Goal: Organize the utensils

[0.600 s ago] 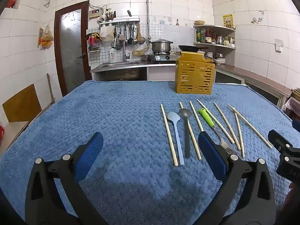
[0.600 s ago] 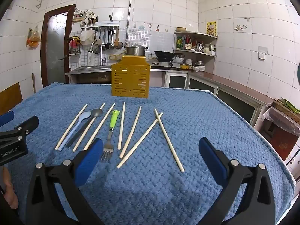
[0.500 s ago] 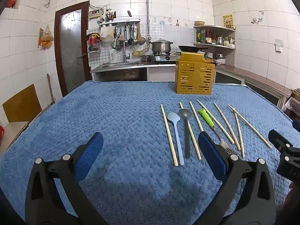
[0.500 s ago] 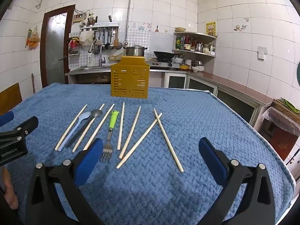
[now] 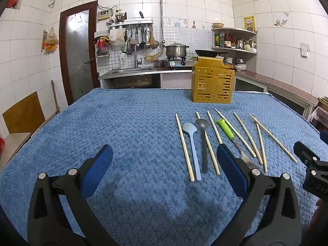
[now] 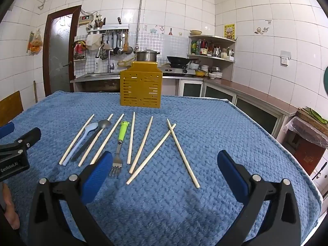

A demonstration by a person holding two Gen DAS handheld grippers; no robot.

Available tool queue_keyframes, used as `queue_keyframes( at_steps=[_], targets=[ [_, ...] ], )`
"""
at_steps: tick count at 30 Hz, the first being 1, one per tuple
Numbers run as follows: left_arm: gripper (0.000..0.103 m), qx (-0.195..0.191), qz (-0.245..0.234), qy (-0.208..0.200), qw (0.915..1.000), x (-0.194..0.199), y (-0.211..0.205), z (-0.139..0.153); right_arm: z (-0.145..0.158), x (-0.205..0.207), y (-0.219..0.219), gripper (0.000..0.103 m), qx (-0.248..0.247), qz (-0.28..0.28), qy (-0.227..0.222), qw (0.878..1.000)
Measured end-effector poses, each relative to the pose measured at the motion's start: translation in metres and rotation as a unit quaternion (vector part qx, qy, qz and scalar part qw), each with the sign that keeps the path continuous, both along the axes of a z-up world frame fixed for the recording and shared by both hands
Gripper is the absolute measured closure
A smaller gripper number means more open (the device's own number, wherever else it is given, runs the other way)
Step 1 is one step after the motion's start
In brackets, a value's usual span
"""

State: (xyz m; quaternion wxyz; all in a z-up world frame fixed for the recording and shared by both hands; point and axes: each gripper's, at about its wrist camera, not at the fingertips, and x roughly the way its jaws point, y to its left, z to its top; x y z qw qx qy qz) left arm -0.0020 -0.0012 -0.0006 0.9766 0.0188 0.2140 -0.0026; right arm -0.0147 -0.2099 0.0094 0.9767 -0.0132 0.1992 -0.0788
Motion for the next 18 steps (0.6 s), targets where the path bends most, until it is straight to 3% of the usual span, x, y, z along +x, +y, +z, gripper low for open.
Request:
queue_keyframes(
  at_steps=[18],
  targets=[
    [0.005, -0.001, 0.0, 0.0, 1.0, 0.0026, -0.0042, -0.0044, 0.0008, -0.0004, -0.0002, 0.004, -0.002, -0.002, -0.001, 1.0]
  ],
)
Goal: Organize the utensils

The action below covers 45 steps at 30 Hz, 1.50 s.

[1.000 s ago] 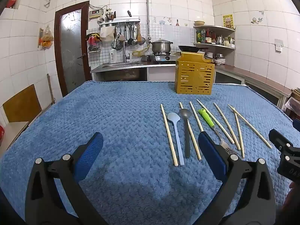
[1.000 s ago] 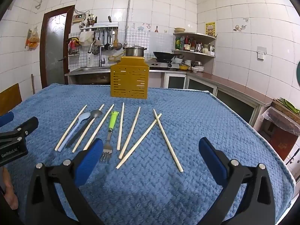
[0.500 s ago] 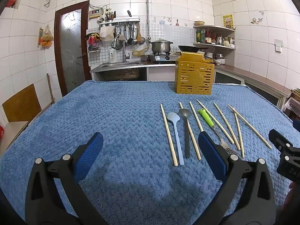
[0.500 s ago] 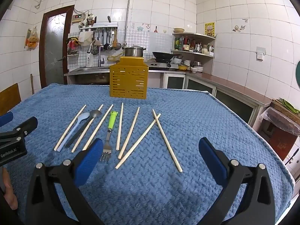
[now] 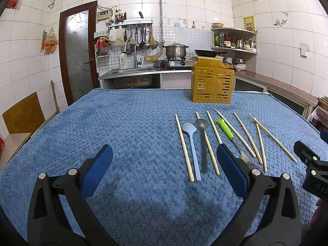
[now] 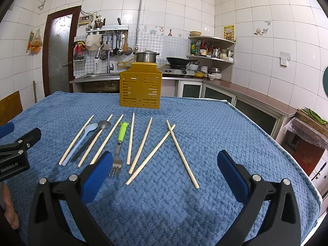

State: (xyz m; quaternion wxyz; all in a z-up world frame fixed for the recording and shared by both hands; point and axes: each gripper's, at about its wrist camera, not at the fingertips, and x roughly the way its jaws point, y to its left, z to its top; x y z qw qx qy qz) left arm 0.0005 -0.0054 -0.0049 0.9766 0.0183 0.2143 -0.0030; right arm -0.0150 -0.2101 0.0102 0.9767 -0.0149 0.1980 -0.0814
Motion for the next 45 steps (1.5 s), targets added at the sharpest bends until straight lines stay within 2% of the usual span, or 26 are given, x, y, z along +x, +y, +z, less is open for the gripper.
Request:
queue_keyframes(
  at_steps=[45],
  targets=[
    [0.005, 0.0, -0.003, -0.003, 1.0, -0.0026, -0.0006, 0.0061, 0.0053, -0.0045, -0.0013, 0.004, 0.0, -0.002, -0.006, 1.0]
  ],
)
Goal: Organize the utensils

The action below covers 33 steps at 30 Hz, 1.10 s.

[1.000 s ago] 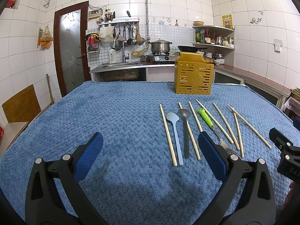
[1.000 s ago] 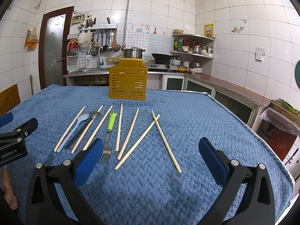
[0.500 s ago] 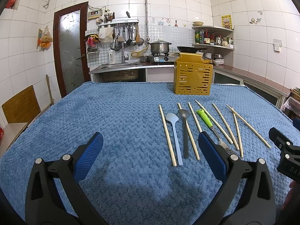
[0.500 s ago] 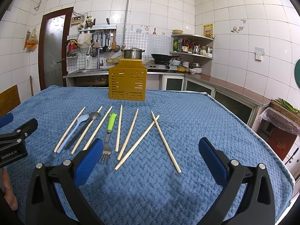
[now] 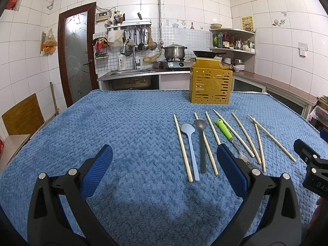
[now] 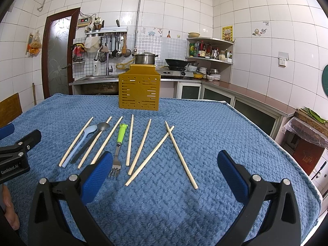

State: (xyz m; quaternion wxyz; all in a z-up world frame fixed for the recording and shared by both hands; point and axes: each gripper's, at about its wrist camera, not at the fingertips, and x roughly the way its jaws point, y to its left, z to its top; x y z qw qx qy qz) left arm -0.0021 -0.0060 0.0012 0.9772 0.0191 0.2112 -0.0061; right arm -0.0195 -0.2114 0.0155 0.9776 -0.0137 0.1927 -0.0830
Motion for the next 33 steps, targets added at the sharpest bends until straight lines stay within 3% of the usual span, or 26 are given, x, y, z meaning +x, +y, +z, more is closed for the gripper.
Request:
queue_keyframes(
  at_steps=[33],
  targets=[
    [0.005, 0.0, 0.0, -0.001, 1.0, -0.0005, -0.0006, 0.0, 0.0024, -0.0021, -0.0033, 0.004, 0.001, -0.001, -0.001, 1.0]
  ],
)
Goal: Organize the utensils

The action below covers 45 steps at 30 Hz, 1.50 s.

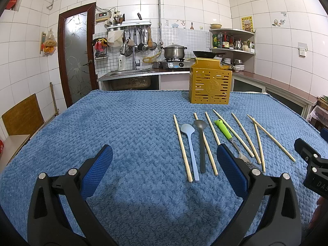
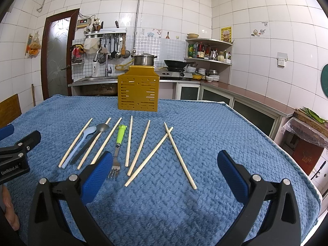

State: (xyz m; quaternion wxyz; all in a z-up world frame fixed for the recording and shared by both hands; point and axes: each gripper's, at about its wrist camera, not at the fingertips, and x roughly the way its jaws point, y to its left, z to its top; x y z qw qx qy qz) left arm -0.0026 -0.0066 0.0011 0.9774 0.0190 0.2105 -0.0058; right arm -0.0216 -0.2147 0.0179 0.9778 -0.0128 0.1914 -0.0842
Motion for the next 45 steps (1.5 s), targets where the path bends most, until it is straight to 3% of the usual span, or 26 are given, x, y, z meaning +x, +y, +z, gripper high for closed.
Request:
queue_keyframes(
  at_steps=[21, 27, 36, 45],
  targets=[
    [0.005, -0.008, 0.01, 0.02, 0.9997, 0.008, 0.003, 0.003, 0.011, -0.003, -0.001, 0.004, -0.006, 0.009, -0.006, 1.0],
    [0.005, -0.029, 0.016, 0.019, 0.9993, 0.014, 0.013, 0.021, 0.032, 0.0, -0.002, 0.004, -0.008, 0.018, -0.048, 0.999],
    [0.005, -0.044, -0.012, 0.021, 0.9987, 0.04, 0.014, 0.05, 0.044, 0.042, -0.001, 0.004, -0.02, 0.035, -0.033, 0.999],
    [0.005, -0.038, -0.026, 0.063, 0.997, 0.102, 0.009, 0.047, 0.04, 0.104, -0.014, 0.004, 0.0, 0.032, 0.003, 0.999]
  ],
)
